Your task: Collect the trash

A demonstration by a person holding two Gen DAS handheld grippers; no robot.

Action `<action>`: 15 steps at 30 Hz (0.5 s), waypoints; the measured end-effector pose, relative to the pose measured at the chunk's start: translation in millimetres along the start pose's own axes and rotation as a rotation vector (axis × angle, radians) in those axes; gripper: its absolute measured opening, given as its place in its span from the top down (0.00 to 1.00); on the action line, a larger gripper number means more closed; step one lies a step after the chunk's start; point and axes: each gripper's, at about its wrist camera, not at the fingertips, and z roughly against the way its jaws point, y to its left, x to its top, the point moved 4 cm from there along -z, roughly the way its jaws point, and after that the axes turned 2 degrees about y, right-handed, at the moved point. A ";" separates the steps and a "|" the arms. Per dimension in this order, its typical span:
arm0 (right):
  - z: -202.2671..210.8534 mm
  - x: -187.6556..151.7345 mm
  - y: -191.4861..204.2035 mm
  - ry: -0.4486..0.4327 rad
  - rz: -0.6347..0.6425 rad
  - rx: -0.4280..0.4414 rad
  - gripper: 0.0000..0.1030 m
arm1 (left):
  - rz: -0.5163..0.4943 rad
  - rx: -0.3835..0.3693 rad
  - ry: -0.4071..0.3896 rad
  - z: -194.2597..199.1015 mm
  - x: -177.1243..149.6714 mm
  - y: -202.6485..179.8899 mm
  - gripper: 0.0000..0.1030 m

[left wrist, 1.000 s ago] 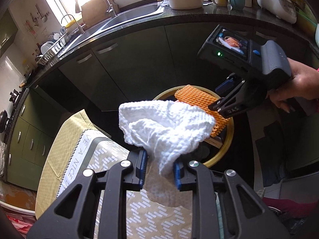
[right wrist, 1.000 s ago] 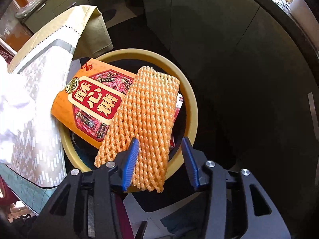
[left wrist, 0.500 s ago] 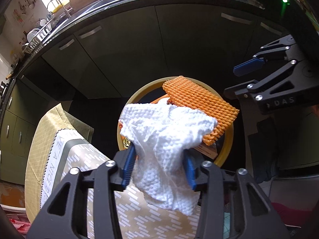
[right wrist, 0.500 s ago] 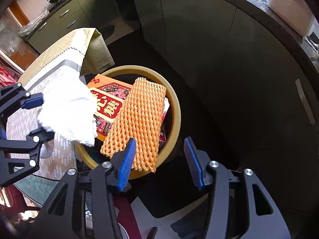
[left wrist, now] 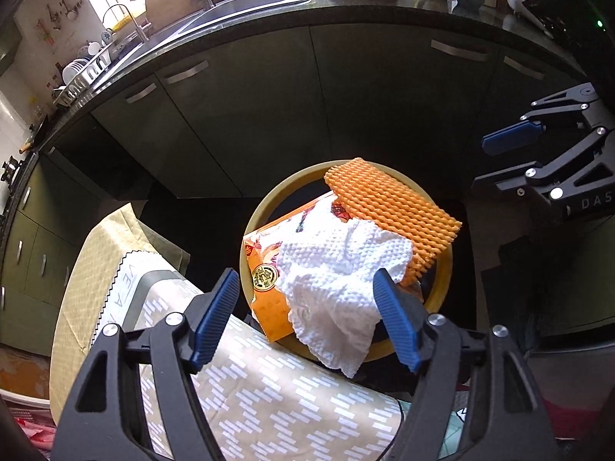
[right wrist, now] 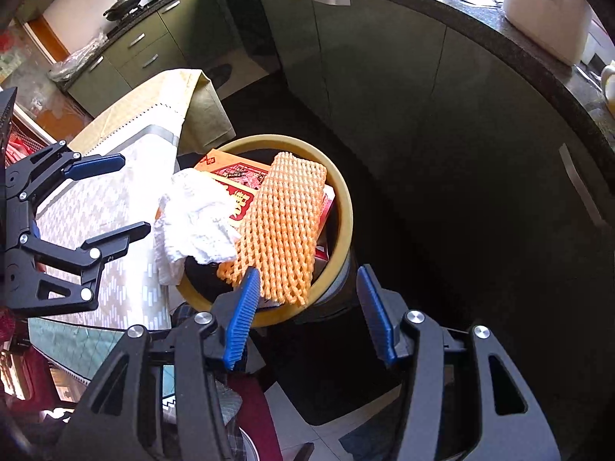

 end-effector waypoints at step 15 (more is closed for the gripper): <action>71.9 -101.8 42.3 -0.219 0.027 0.120 0.04 | 0.404 0.187 -0.337 170.0 -185.2 69.7 0.06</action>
